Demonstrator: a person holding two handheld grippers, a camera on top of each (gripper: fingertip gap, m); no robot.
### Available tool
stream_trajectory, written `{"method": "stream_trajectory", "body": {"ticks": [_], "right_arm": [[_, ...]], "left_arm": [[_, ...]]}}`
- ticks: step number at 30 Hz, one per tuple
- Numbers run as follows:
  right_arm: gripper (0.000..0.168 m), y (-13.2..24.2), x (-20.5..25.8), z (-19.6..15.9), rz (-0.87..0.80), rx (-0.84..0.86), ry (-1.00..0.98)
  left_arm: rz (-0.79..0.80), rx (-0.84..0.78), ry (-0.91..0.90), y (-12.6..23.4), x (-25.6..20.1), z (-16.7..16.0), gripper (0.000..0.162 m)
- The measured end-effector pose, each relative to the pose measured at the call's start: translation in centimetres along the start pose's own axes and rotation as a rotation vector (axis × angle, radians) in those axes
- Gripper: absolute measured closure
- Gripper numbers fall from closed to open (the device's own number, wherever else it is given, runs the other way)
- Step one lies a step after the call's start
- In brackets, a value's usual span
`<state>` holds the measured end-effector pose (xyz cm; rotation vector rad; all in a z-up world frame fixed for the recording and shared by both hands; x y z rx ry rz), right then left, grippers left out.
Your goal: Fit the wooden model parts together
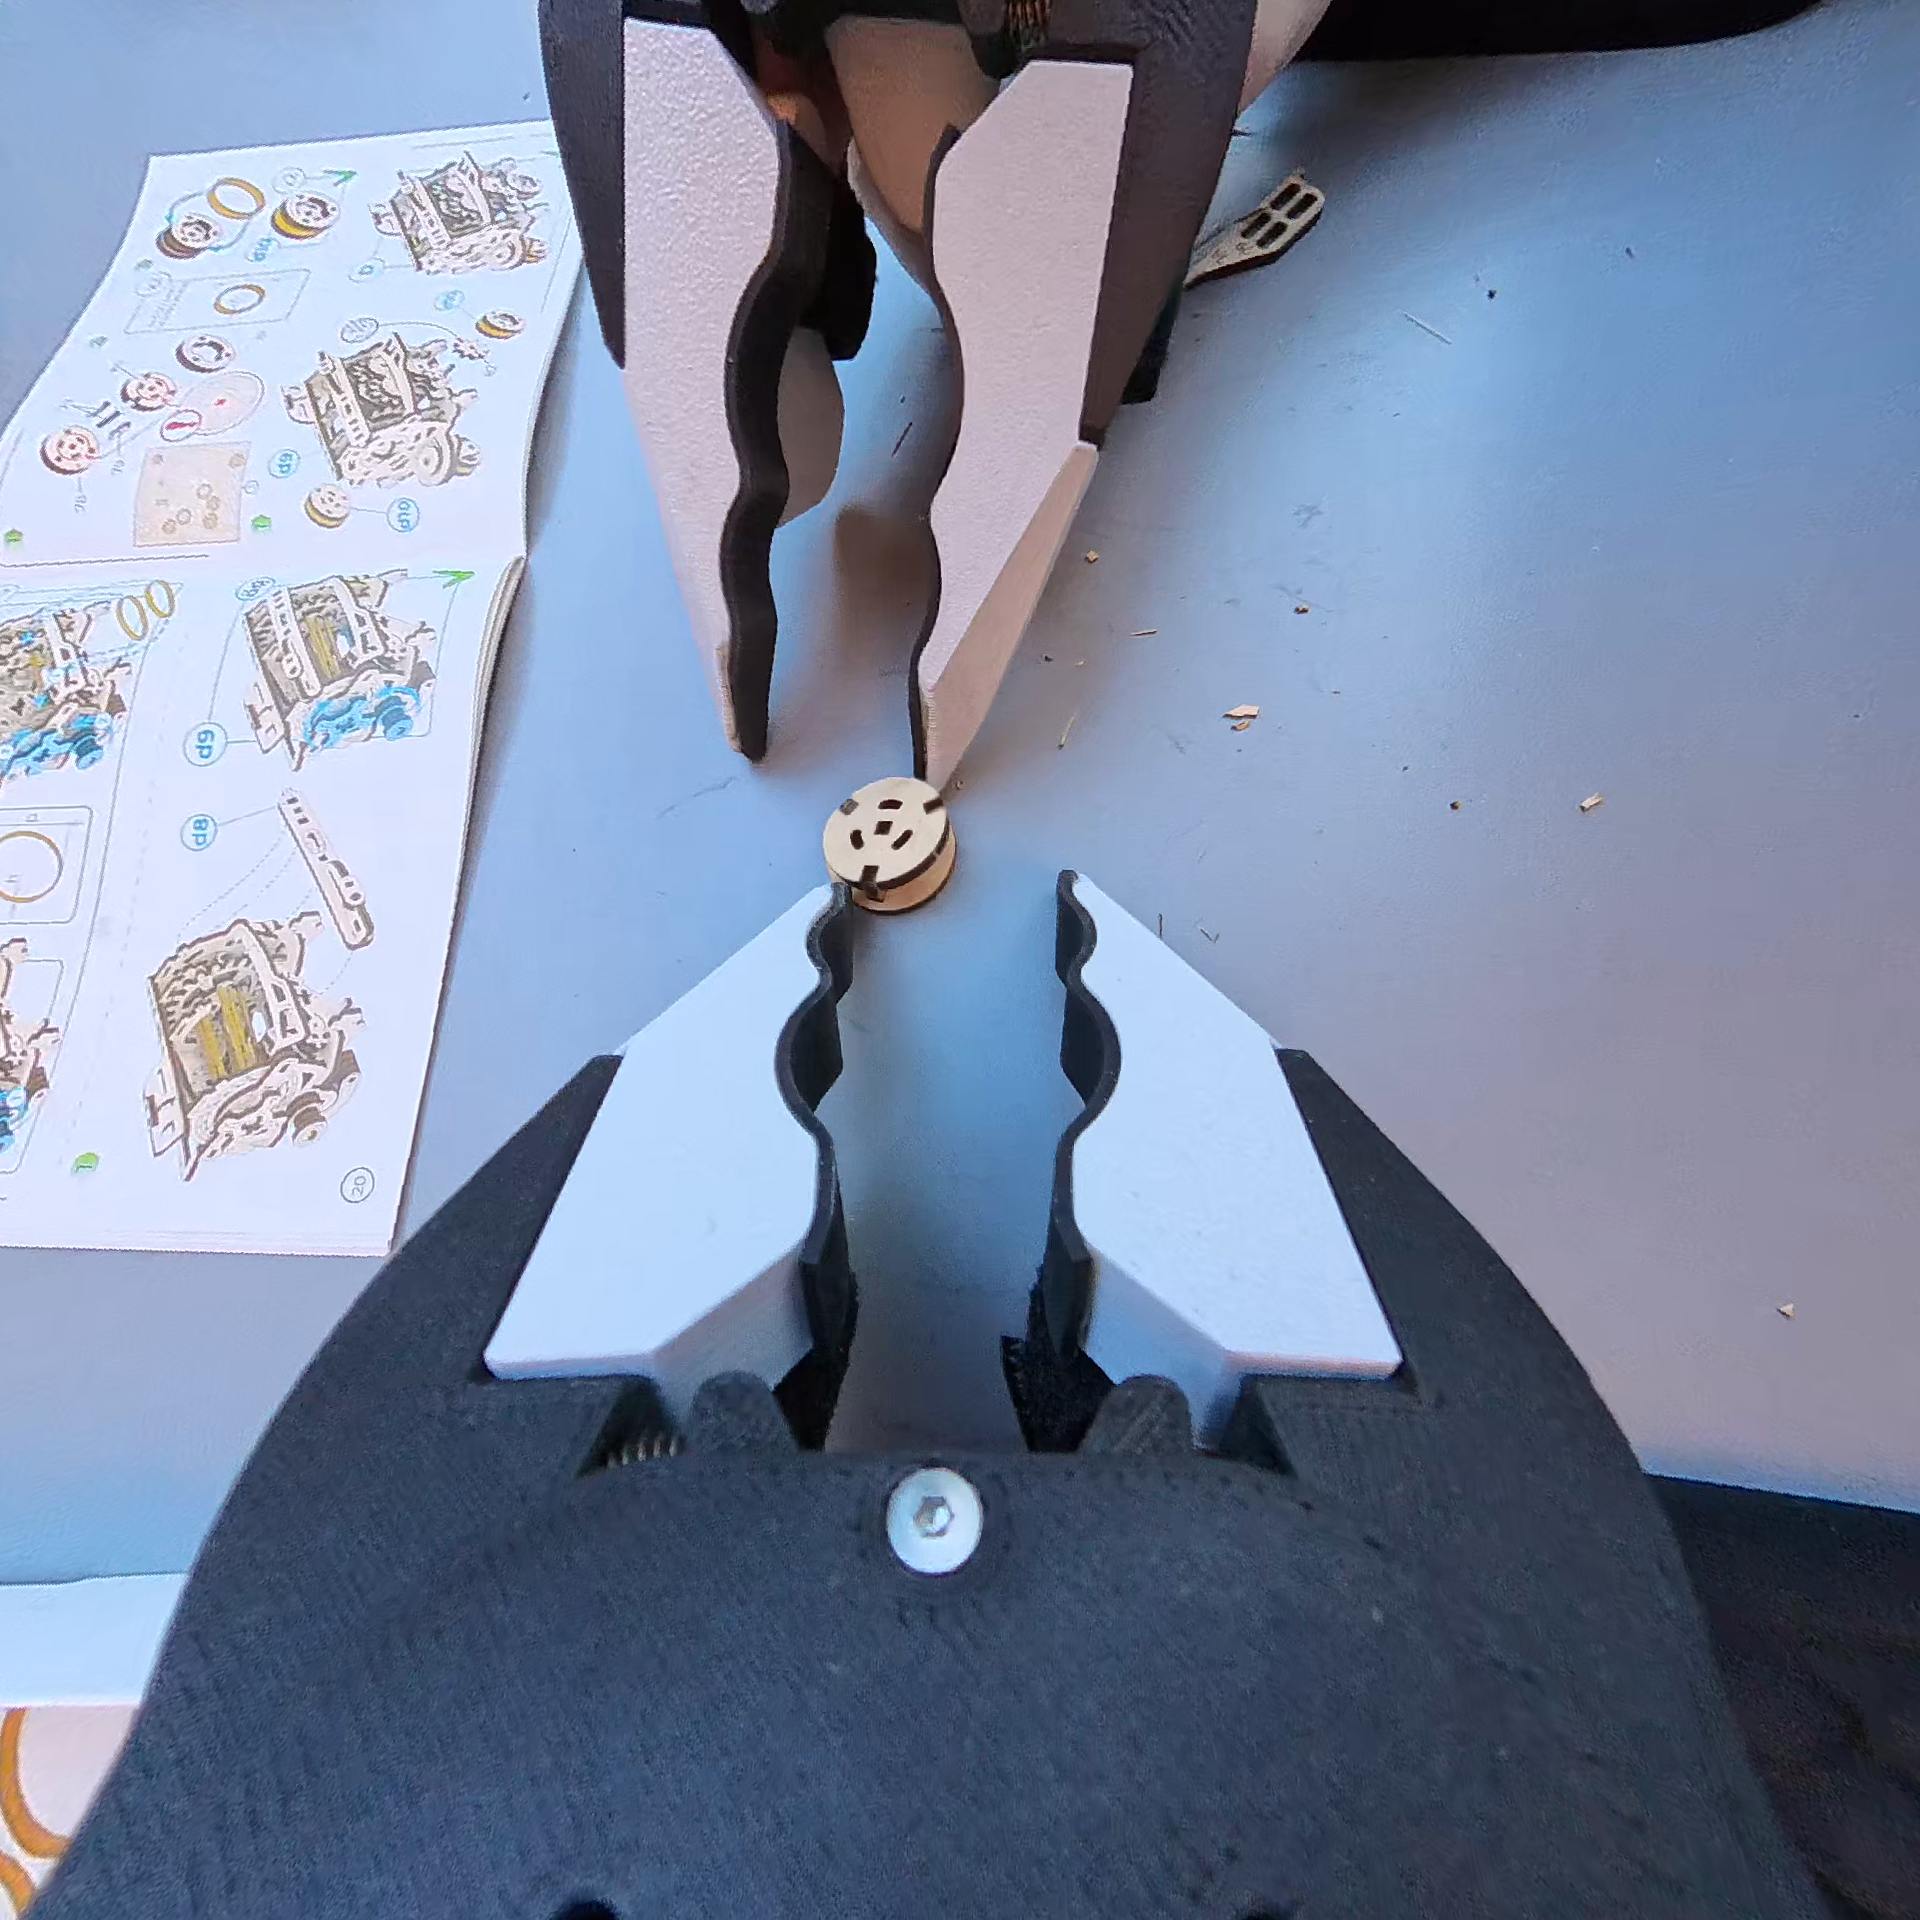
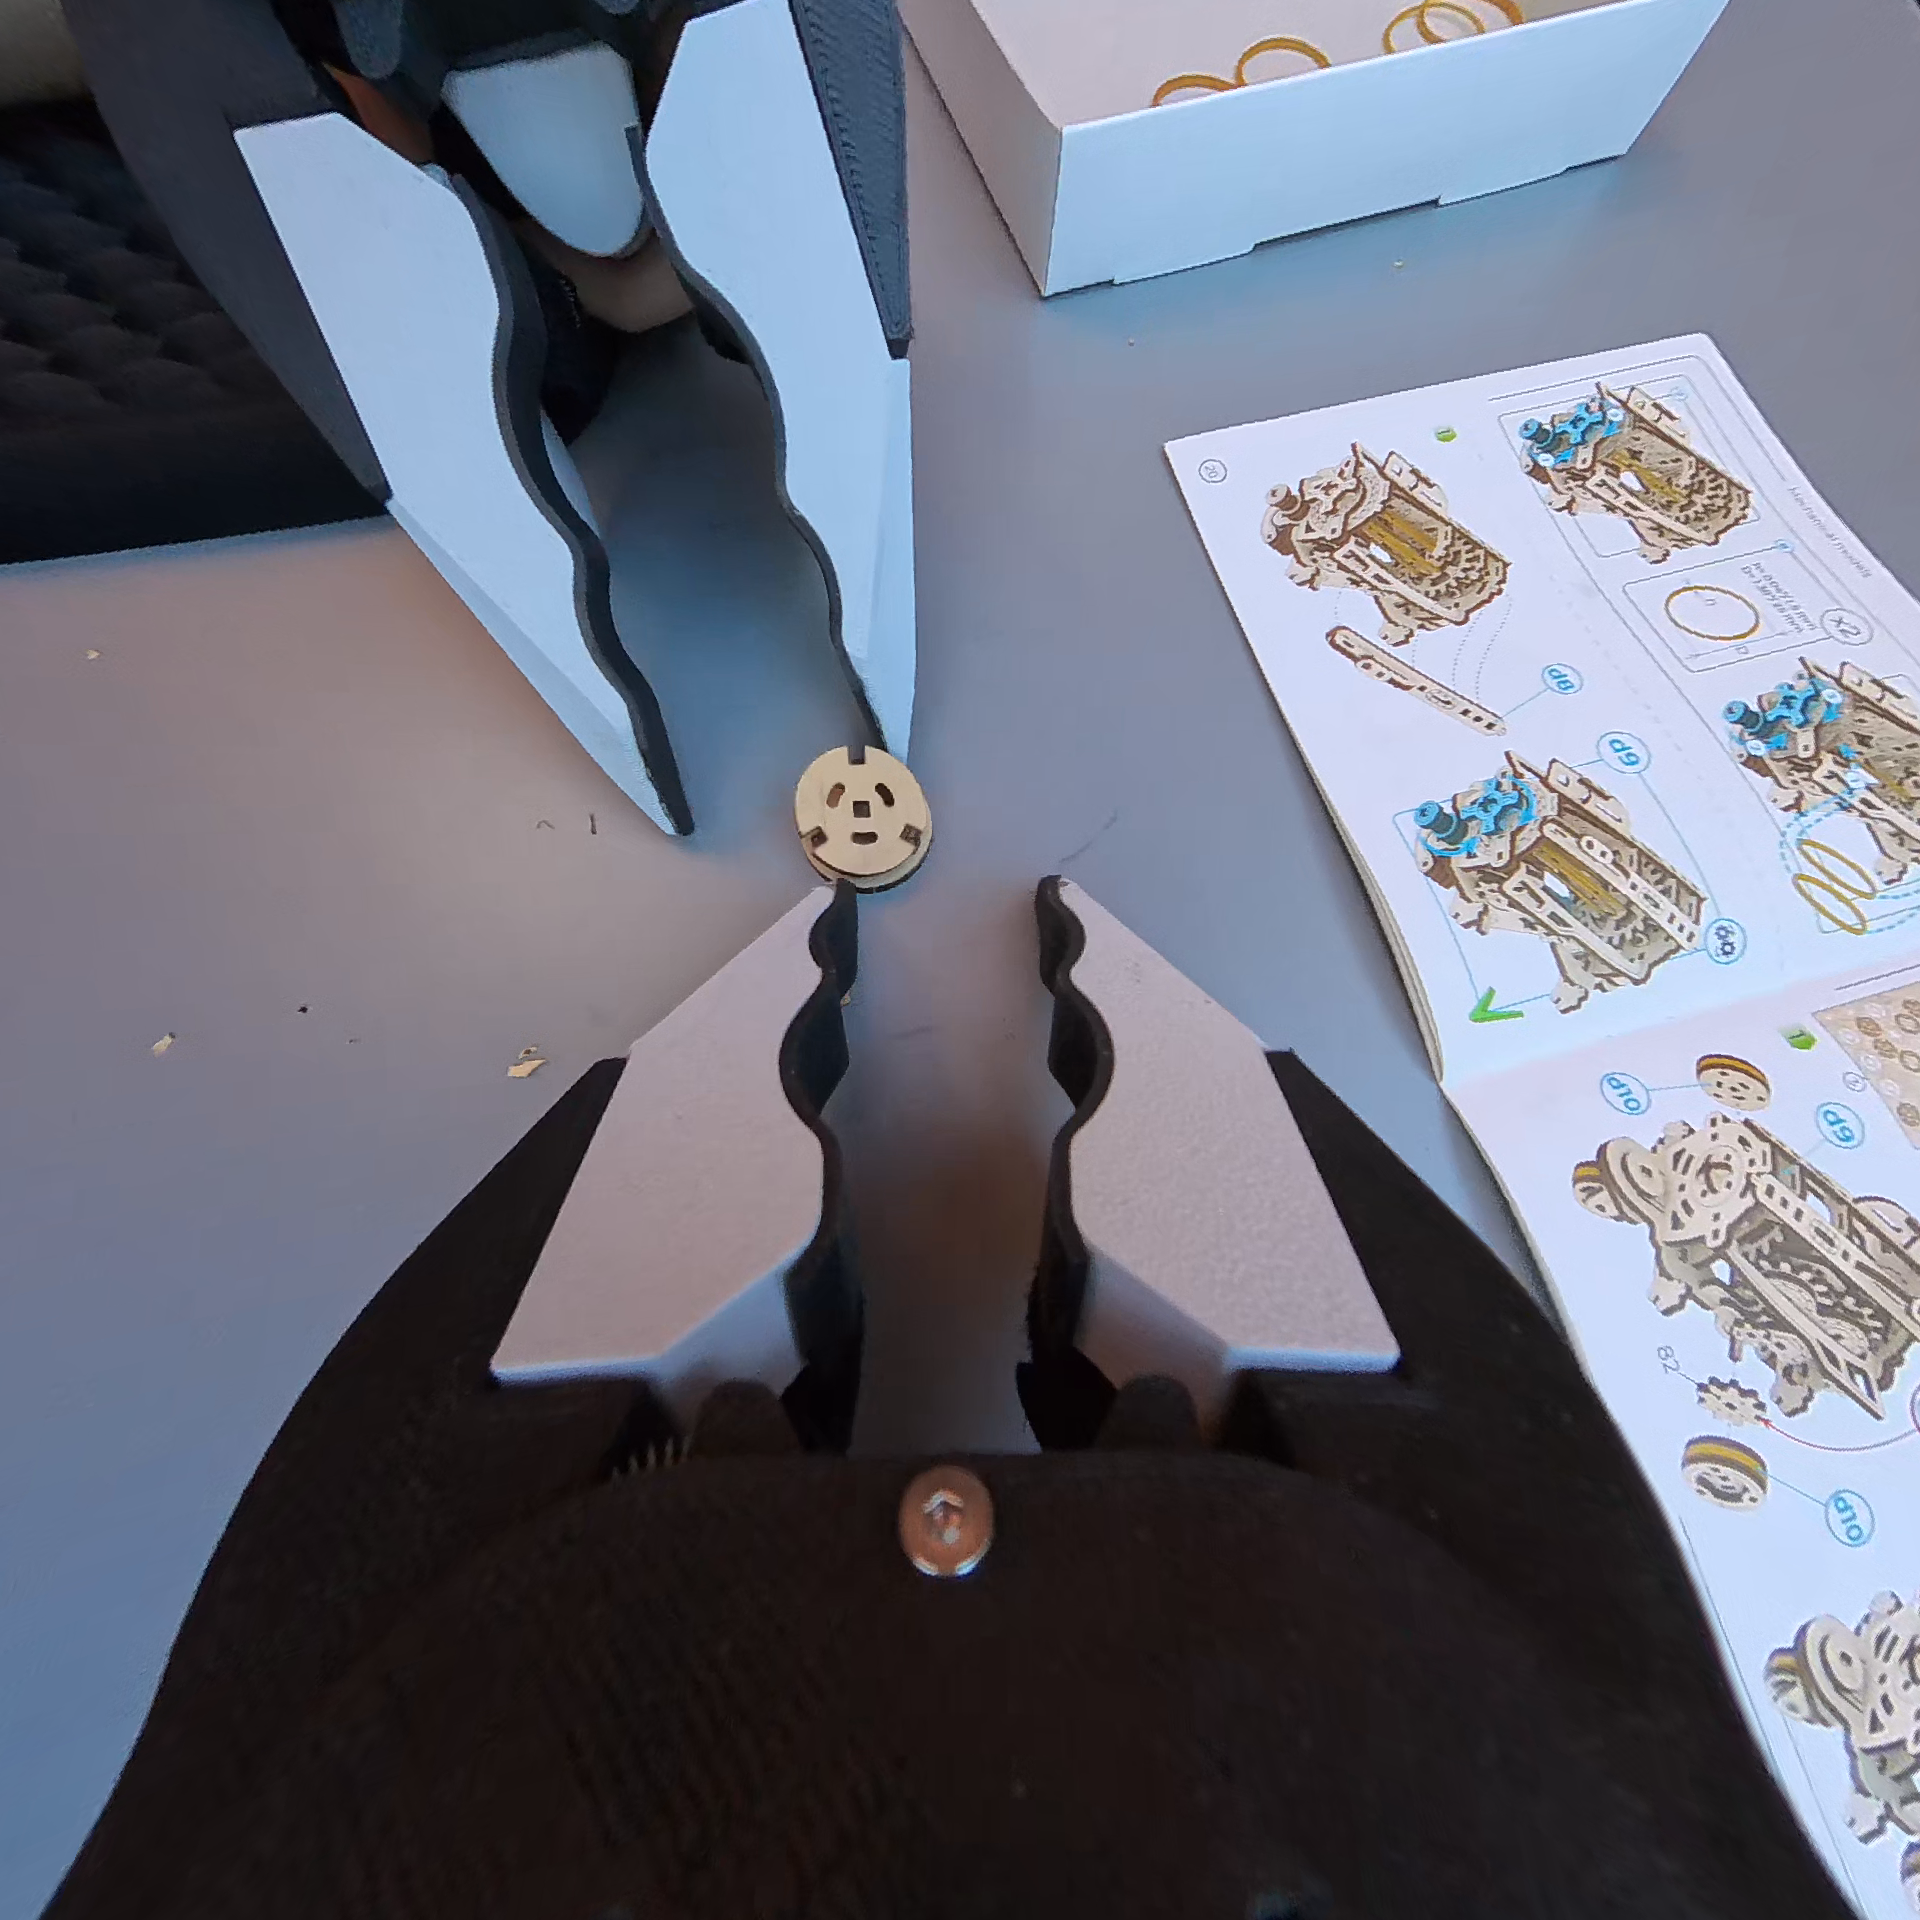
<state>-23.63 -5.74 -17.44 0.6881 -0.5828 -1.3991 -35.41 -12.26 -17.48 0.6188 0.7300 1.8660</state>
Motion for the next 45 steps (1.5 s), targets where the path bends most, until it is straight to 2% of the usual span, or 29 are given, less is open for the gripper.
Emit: {"method": "stream_trajectory", "body": {"ticks": [11,19,24,32,40,45], "right_arm": [[0.134,0.7,-1.0,-0.4,0.006,-0.022,-0.052],[0.135,1.5,-1.2,0.3,0.164,-0.134,-0.198],[0.136,0.9,-0.3,1.1,0.228,-0.149,-0.288],[0.138,-0.3,0.2,1.1,0.184,-0.104,-0.198],[0.140,-0.4,0.1,1.2,0.202,-0.102,-0.163],[0.141,-0.5,-0.3,1.3,0.195,-0.101,-0.164]], "left_arm": [[-0.041,0.017,-0.024,0.4,-0.5,-0.3,0.134],[-0.040,-0.005,-0.115,-0.1,-1.4,0.3,0.138],[-0.002,0.032,-0.103,1.3,-0.9,-0.3,0.137],[-0.007,0.018,-0.012,1.4,0.3,-1.4,0.135],[0.015,-0.009,0.008,0.8,0.7,-1.0,0.127],[0.029,-0.015,-0.035,0.5,0.3,-0.6,0.129]]}}
Point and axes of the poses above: each gripper's, where its closed fingertips meet, y back along the fingers, z out of its top, x = y × z across the jaws, the point moved 8 cm from there along y, back along the fingers, and after that the axes turned 6 degrees about x, right-handed, at the moved point
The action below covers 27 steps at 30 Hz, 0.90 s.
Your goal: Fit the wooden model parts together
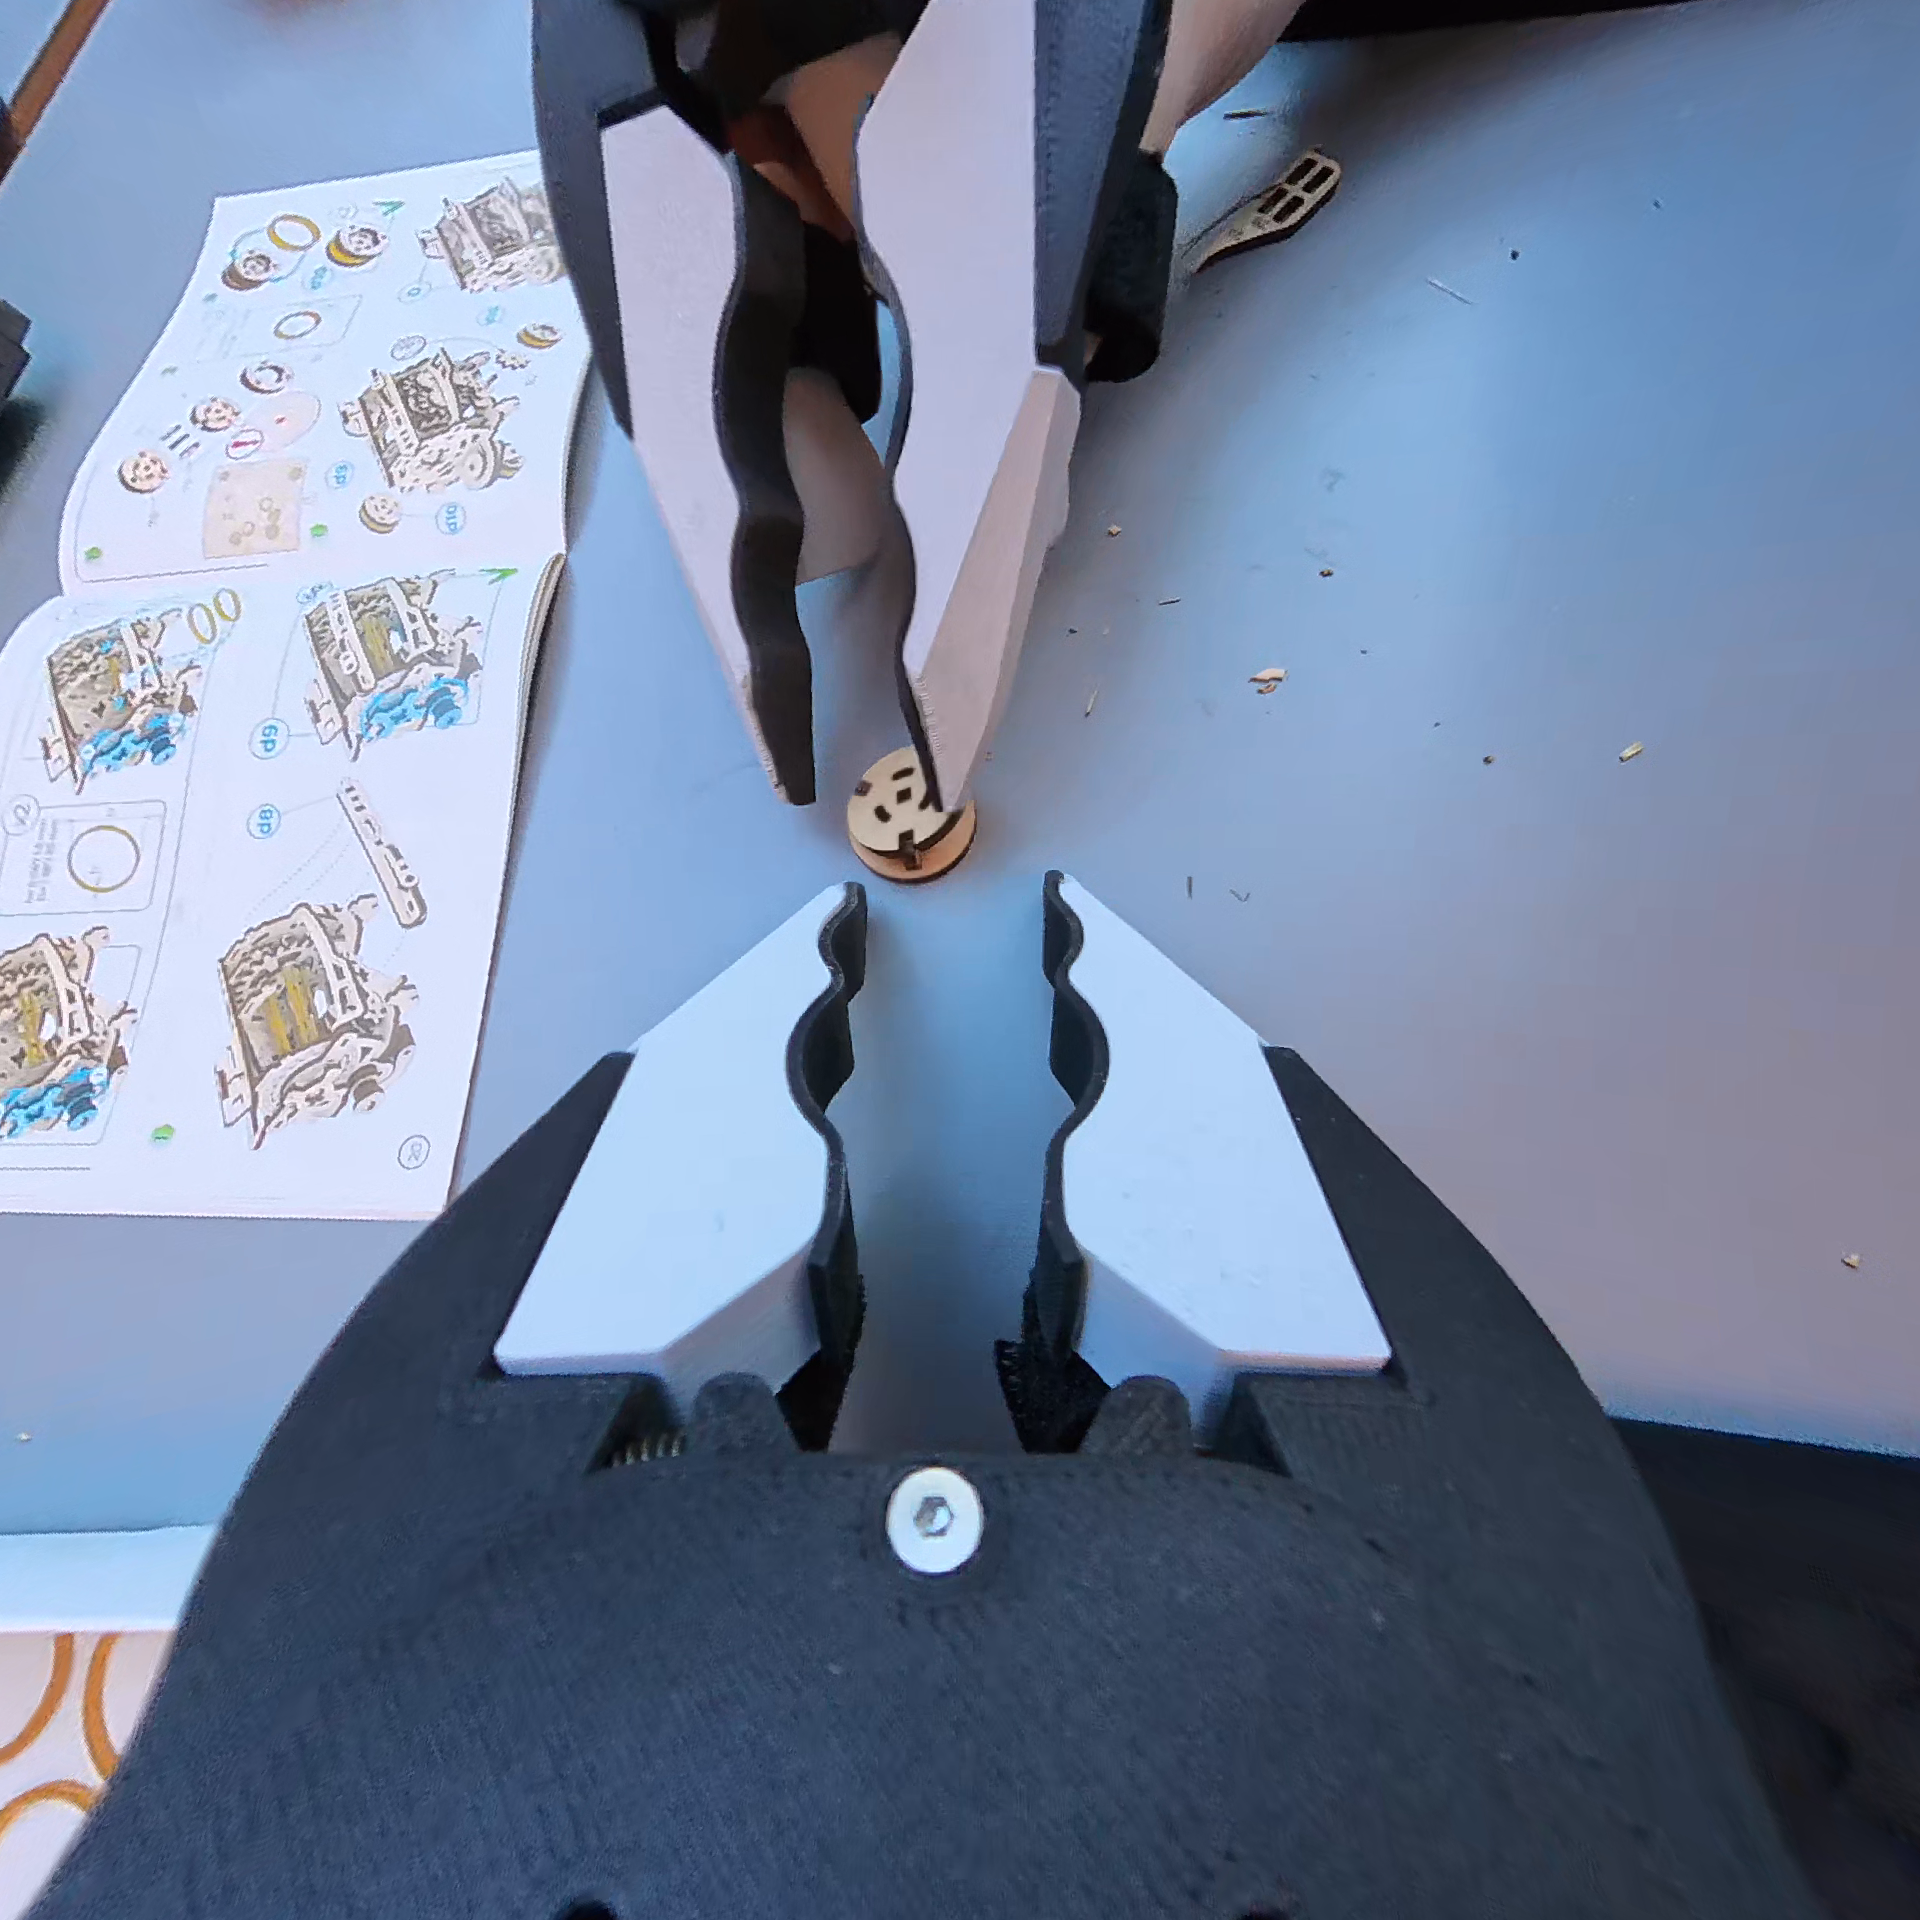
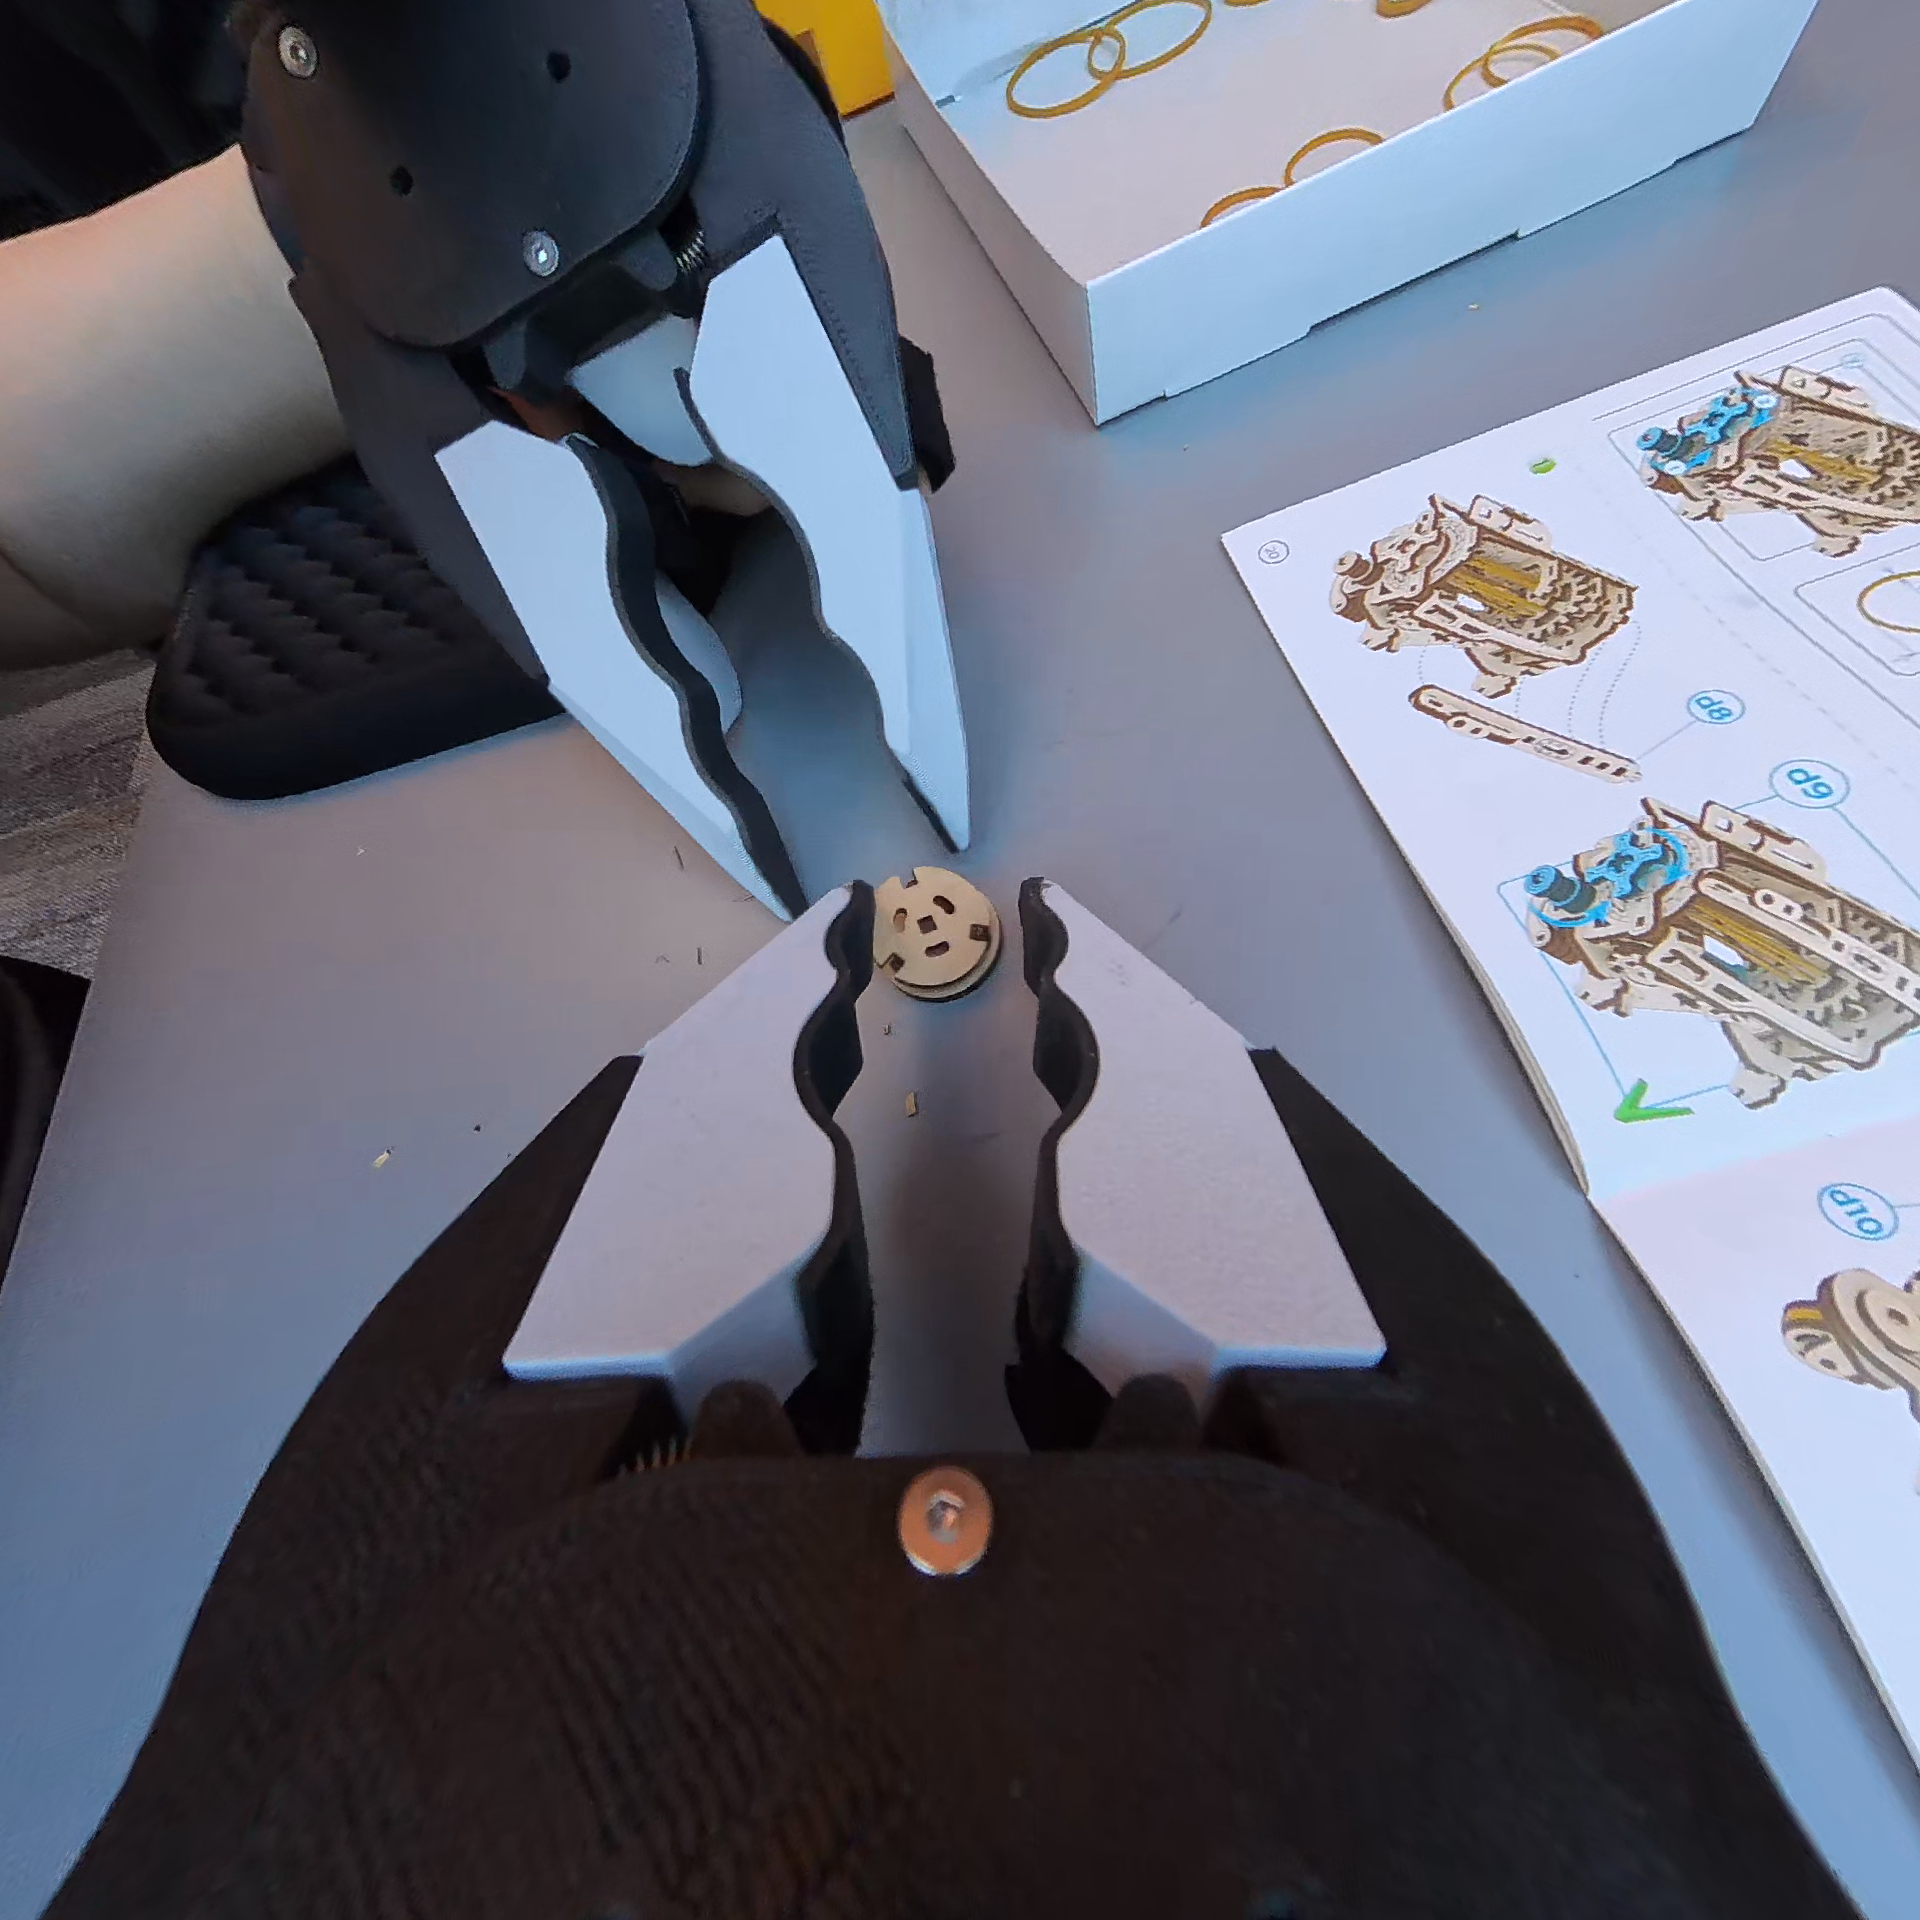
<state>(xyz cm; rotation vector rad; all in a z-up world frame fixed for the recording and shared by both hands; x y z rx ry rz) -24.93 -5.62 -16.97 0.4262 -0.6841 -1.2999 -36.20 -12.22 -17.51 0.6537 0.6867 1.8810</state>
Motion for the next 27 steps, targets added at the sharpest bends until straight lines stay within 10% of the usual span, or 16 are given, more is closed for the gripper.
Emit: {"method": "stream_trajectory", "body": {"ticks": [27], "right_arm": [[0.137,-0.3,1.0,0.1,-0.043,0.030,0.249]], "left_arm": [[0.014,-0.001,-0.031,-0.1,-0.3,0.1,0.138]]}}
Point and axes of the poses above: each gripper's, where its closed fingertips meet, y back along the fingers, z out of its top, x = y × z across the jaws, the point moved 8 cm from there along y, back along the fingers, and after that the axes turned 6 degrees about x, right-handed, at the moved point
